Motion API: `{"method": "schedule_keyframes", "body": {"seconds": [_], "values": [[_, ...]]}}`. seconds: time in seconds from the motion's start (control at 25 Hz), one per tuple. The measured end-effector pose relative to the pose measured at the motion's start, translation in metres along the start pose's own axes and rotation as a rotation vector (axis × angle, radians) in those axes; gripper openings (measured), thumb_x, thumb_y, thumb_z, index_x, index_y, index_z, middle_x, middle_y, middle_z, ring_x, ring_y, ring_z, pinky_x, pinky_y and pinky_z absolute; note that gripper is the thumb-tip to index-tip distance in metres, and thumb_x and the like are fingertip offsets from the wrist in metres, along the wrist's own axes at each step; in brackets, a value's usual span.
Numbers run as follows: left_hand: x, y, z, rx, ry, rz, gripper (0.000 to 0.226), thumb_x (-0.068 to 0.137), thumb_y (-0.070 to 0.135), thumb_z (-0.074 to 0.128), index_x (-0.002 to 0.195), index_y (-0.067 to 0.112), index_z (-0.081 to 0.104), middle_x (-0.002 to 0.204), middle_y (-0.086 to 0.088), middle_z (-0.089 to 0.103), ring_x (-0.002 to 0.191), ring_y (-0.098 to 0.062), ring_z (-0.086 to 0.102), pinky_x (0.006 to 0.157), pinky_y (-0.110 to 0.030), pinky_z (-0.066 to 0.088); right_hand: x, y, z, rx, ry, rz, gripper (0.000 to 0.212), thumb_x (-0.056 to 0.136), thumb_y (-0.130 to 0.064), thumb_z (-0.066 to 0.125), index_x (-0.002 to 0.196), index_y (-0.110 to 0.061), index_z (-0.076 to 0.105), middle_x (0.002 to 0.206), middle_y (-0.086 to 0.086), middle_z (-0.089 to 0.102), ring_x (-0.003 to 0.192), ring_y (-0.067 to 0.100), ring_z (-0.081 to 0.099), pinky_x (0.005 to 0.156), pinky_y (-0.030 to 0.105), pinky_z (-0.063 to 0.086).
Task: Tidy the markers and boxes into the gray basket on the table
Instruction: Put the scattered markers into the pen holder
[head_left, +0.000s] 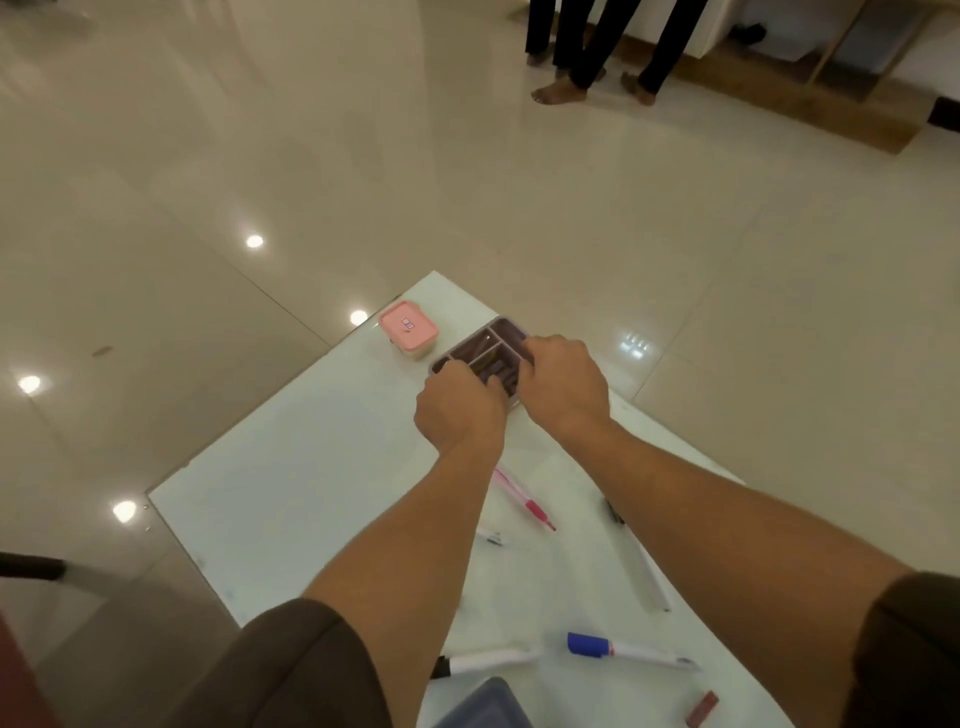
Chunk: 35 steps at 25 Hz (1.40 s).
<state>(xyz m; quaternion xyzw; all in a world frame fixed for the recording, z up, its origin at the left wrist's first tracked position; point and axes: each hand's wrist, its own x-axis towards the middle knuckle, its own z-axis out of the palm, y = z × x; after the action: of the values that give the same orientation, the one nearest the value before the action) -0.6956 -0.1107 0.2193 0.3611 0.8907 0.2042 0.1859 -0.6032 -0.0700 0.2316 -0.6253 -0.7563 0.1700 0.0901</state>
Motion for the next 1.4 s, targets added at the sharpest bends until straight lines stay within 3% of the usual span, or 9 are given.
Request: {"method": "schedule_keyframes", "body": {"seconds": [0.24,0.48,0.64,0.96,1.08,1.24,1.4], "values": [[0.023,-0.005,0.003,-0.017,-0.044,-0.015,0.030,0.078,0.029,0.072,0.105,0.016,0.069,0.100,-0.007,0.072,0.089,-0.030,0.069,0.069,-0.033,0.050,0.006,-0.008,0.015,-0.158,-0.152,0.088,0.022,0.094,-0.012,0.051,0.113,-0.014,0.061,0.106,0.013,0.065,0.089,0.028,0.058,0.072,0.036,0.051],[0.002,0.005,-0.014,0.111,0.069,0.272,0.027,0.078,0.036,0.066,0.095,0.019,0.077,0.088,-0.006,0.074,0.083,-0.032,0.069,0.069,-0.035,0.053,-0.042,0.007,-0.010,0.127,0.015,0.266,0.015,0.086,-0.015,0.062,0.100,-0.017,0.066,0.090,0.003,0.067,0.077,0.024,0.062,0.064,0.033,0.052],[-0.069,0.026,-0.011,0.135,-0.046,0.470,0.026,0.076,0.038,0.066,0.093,0.022,0.078,0.084,-0.002,0.074,0.080,-0.028,0.069,0.062,-0.028,0.043,-0.106,0.062,-0.044,0.193,0.056,0.384,0.015,0.080,-0.021,0.065,0.094,-0.016,0.068,0.083,-0.001,0.066,0.074,0.021,0.062,0.057,0.027,0.046],[-0.180,0.014,0.026,0.210,-0.345,0.524,0.017,0.080,0.031,0.067,0.088,0.018,0.075,0.079,0.000,0.072,0.068,-0.017,0.061,0.057,-0.026,0.044,-0.209,0.149,-0.042,0.186,-0.080,0.494,0.011,0.083,-0.028,0.067,0.089,-0.020,0.070,0.084,0.001,0.072,0.077,0.023,0.066,0.061,0.026,0.045],[-0.180,0.004,0.030,0.233,-0.313,0.535,0.017,0.078,0.035,0.067,0.085,0.022,0.074,0.075,0.003,0.071,0.069,-0.018,0.065,0.059,-0.027,0.051,-0.223,0.145,-0.032,0.216,-0.031,0.487,0.015,0.086,-0.028,0.066,0.096,-0.018,0.070,0.090,0.003,0.073,0.087,0.025,0.067,0.070,0.031,0.051],[-0.168,-0.014,0.014,0.281,-0.264,0.558,0.016,0.080,0.035,0.070,0.085,0.020,0.071,0.071,0.004,0.067,0.062,-0.013,0.057,0.050,-0.021,0.033,-0.230,0.117,-0.012,0.316,0.002,0.429,0.015,0.089,-0.028,0.062,0.097,-0.017,0.066,0.091,0.006,0.072,0.086,0.028,0.067,0.069,0.035,0.054],[-0.157,-0.027,-0.001,0.294,-0.191,0.553,0.016,0.079,0.032,0.071,0.081,0.016,0.071,0.070,-0.002,0.069,0.064,-0.020,0.057,0.061,-0.027,0.037,-0.233,0.088,0.006,0.331,0.030,0.416,0.018,0.093,-0.030,0.058,0.105,-0.017,0.063,0.095,0.006,0.071,0.086,0.027,0.067,0.073,0.038,0.058]]}}
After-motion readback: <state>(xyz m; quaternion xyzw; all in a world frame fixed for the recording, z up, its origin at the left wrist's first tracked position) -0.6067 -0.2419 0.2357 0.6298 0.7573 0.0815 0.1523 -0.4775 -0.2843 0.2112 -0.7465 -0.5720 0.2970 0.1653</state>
